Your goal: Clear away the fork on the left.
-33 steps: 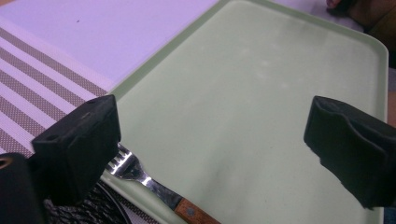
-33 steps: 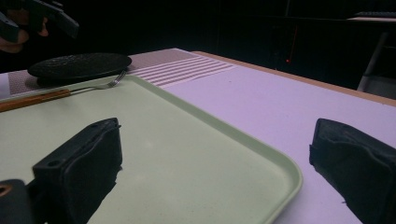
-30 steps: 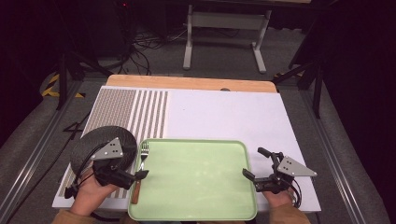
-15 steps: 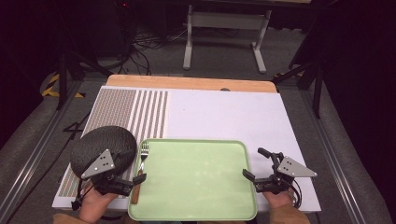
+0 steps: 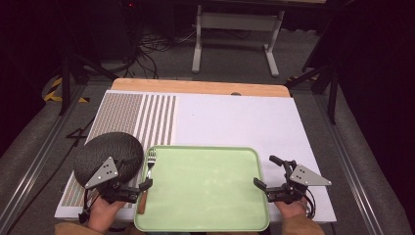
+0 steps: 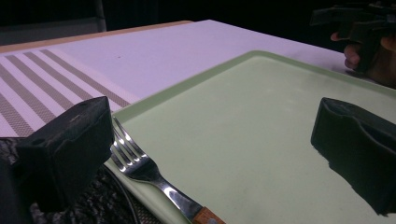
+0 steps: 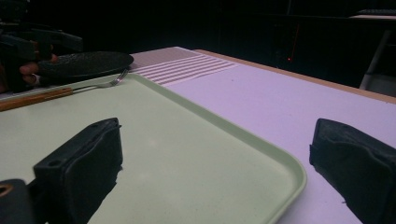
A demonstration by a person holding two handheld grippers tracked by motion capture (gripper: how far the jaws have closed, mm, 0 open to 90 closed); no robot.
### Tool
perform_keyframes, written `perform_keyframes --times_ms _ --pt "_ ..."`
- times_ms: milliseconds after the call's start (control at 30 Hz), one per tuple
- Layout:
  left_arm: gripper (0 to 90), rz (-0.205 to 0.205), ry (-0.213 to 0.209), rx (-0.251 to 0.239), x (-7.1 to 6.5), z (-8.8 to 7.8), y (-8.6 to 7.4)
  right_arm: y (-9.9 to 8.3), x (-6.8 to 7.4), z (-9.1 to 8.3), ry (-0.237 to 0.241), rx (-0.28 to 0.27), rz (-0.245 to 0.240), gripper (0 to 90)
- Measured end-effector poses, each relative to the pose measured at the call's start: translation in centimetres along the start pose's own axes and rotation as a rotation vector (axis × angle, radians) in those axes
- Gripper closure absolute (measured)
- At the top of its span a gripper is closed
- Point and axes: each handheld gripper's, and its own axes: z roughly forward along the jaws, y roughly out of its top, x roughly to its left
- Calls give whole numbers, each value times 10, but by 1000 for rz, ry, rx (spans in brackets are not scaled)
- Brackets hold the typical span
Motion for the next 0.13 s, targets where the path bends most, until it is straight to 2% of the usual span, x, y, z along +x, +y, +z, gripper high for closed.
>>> perform_keyframes --times_ms 133 --pt "6 -8 13 -4 1 -2 0 1 0 0 3 8 4 34"
